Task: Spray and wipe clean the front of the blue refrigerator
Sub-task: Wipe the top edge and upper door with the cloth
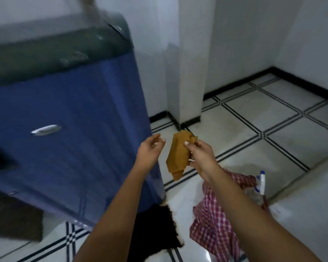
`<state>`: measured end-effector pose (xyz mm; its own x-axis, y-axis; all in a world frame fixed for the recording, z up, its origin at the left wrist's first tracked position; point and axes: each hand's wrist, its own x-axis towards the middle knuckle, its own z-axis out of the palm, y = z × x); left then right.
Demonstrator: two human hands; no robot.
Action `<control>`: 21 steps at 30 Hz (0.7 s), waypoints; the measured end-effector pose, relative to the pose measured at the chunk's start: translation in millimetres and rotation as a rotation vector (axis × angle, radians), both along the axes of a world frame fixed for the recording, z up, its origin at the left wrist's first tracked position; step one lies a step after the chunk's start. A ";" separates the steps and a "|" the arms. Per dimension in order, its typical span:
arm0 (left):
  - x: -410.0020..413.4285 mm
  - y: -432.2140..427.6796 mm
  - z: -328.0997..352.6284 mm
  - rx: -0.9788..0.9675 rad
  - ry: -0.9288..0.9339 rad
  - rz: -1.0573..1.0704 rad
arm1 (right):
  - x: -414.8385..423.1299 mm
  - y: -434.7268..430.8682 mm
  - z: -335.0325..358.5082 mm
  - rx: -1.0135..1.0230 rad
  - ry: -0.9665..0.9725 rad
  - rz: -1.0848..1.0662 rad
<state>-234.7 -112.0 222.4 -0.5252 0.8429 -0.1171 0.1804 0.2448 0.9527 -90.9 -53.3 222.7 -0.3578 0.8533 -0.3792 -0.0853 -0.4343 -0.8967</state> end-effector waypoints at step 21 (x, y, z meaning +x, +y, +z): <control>-221.7 -129.8 176.7 0.079 1.281 0.479 | -267.3 -74.6 190.6 1.606 -0.494 0.062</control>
